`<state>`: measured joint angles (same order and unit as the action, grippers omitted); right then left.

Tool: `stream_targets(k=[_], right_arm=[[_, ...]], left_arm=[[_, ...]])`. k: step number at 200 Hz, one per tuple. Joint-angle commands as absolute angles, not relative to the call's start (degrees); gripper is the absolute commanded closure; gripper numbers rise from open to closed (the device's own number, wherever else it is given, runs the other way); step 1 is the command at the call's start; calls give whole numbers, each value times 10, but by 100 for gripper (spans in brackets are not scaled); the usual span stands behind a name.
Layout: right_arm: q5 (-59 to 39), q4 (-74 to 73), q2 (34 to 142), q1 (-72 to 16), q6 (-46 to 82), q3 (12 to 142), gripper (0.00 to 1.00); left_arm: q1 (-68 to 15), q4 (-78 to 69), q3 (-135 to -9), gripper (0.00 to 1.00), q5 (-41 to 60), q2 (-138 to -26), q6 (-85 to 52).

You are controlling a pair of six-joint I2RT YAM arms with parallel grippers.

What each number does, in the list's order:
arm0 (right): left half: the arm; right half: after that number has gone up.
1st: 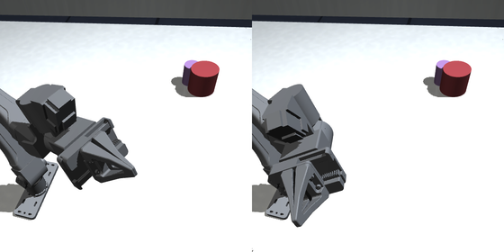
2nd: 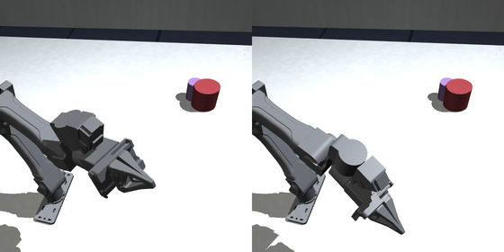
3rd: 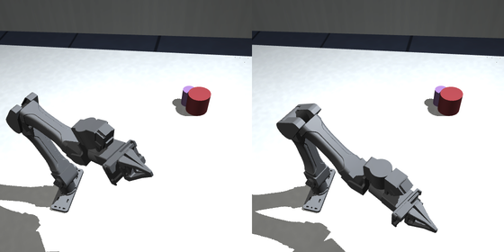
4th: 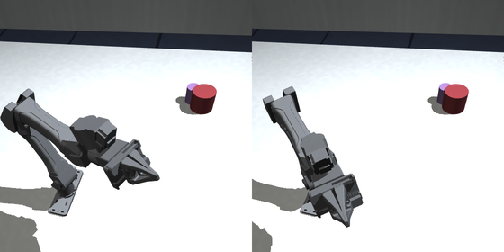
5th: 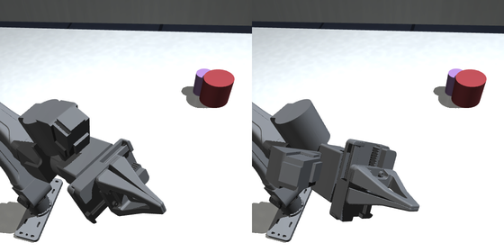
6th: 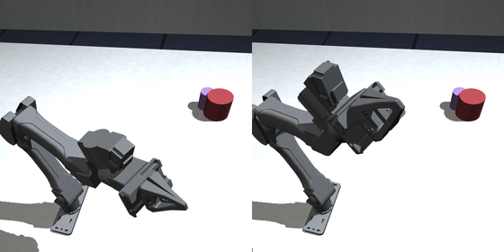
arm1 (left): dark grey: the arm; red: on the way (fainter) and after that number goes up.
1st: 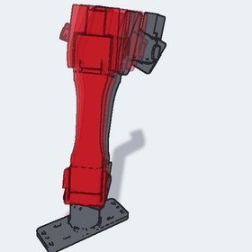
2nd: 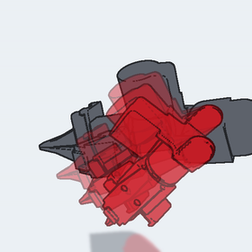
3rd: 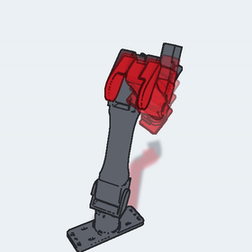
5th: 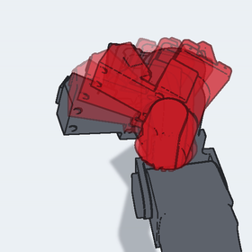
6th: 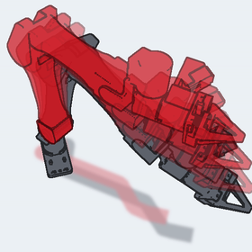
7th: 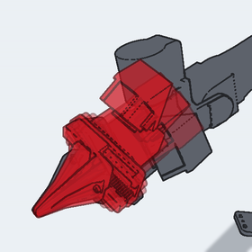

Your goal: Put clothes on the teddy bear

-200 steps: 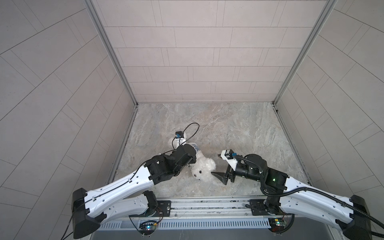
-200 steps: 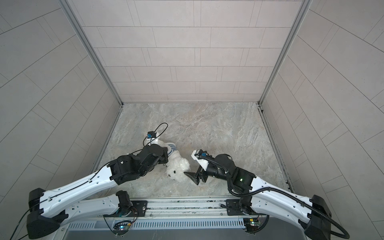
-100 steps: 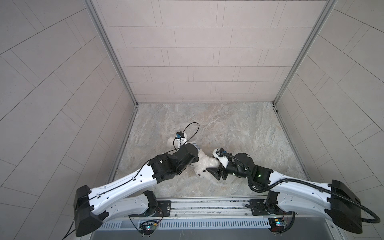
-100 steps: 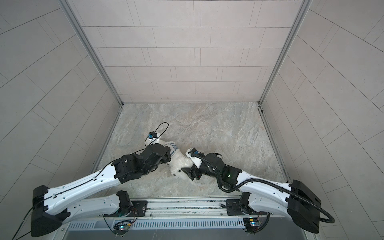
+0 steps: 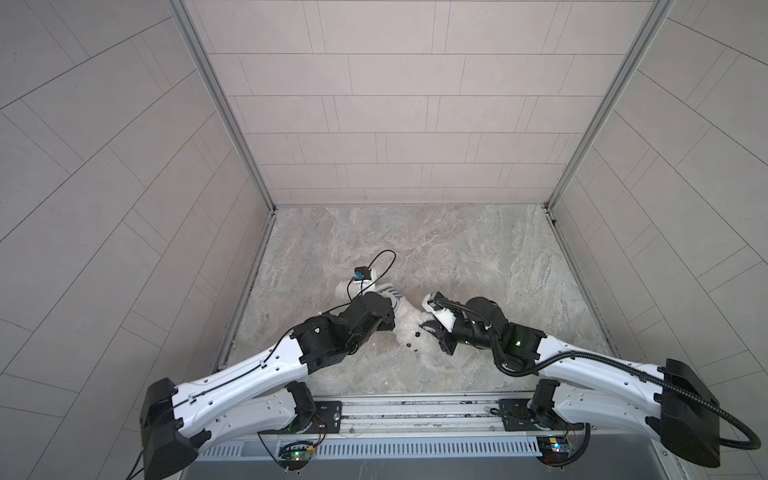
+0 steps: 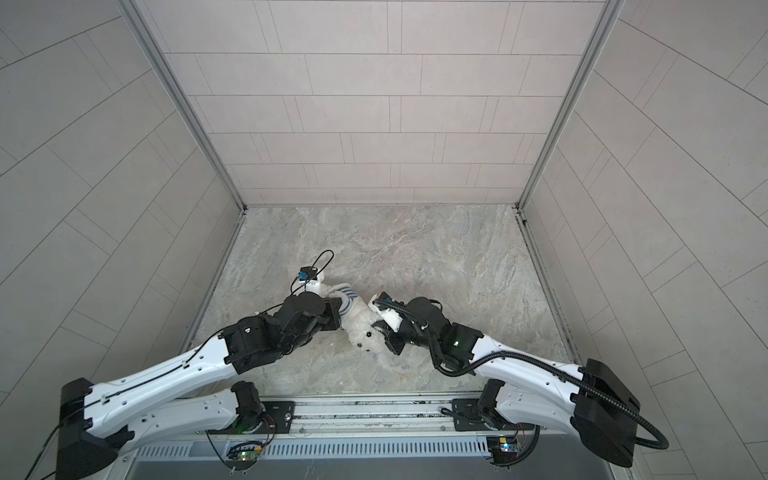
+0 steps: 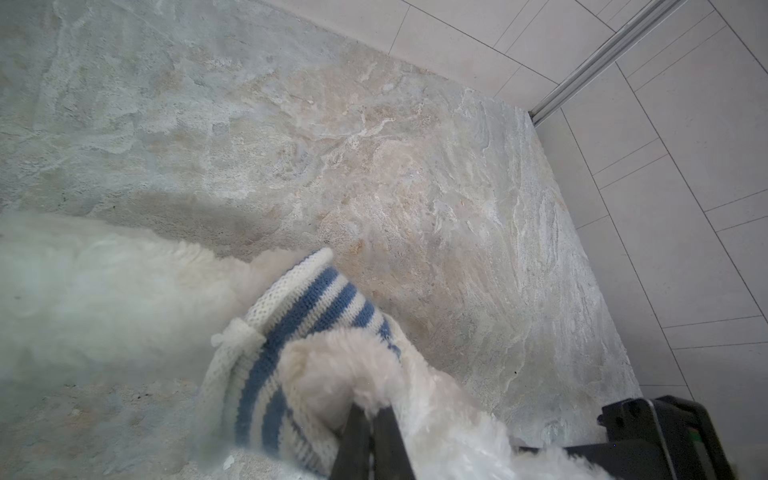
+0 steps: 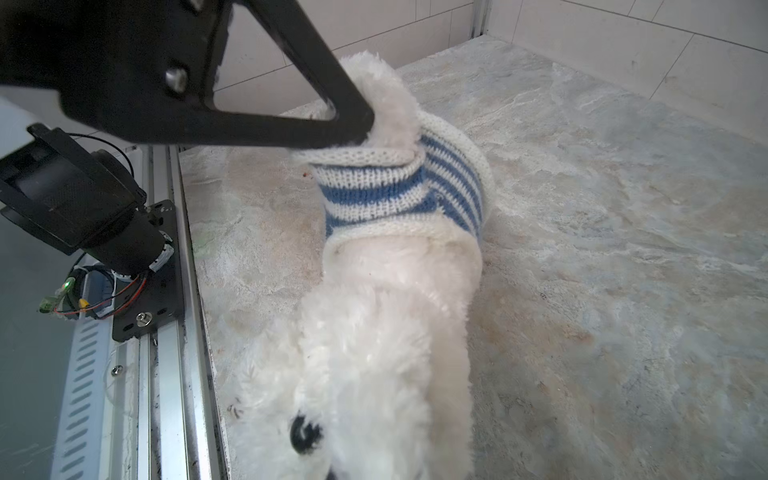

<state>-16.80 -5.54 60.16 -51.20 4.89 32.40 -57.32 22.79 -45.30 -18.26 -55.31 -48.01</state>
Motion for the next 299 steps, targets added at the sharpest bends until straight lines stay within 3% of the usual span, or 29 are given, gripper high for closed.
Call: stream_targets(k=[1, 31, 47, 95, 124, 165, 248, 265, 290, 299], right_arm=[[-202, -6, 608, -502, -12, 352, 100], [-234, 3, 616, -487, -56, 350, 100], [-247, 5, 627, -479, -70, 347, 100], [-263, 0, 646, -473, -93, 344, 100], [-269, -5, 648, -463, -94, 337, 100], [-279, -11, 650, -450, -91, 326, 100], [-289, -30, 661, -430, -76, 317, 100], [-294, -34, 664, -430, -76, 316, 100], [-297, -29, 669, -430, -76, 320, 100], [-299, -23, 669, -430, -78, 322, 95]], left_arm=[[-565, 218, -444, 91, -142, -553, -435], [-538, 189, -424, 52, -51, -552, -393], [-517, 193, -418, 37, -17, -540, -374], [-449, 211, -410, 28, 40, -466, -328], [-369, 213, -389, 30, 102, -459, -340], [-254, 133, -316, 47, 210, -475, -397], [-252, 32, -267, 54, 270, -554, -422], [-259, 7, -258, 59, 276, -570, -429], [-268, -27, -251, 75, 283, -595, -438], [-273, -38, -248, 80, 282, -601, -442]])
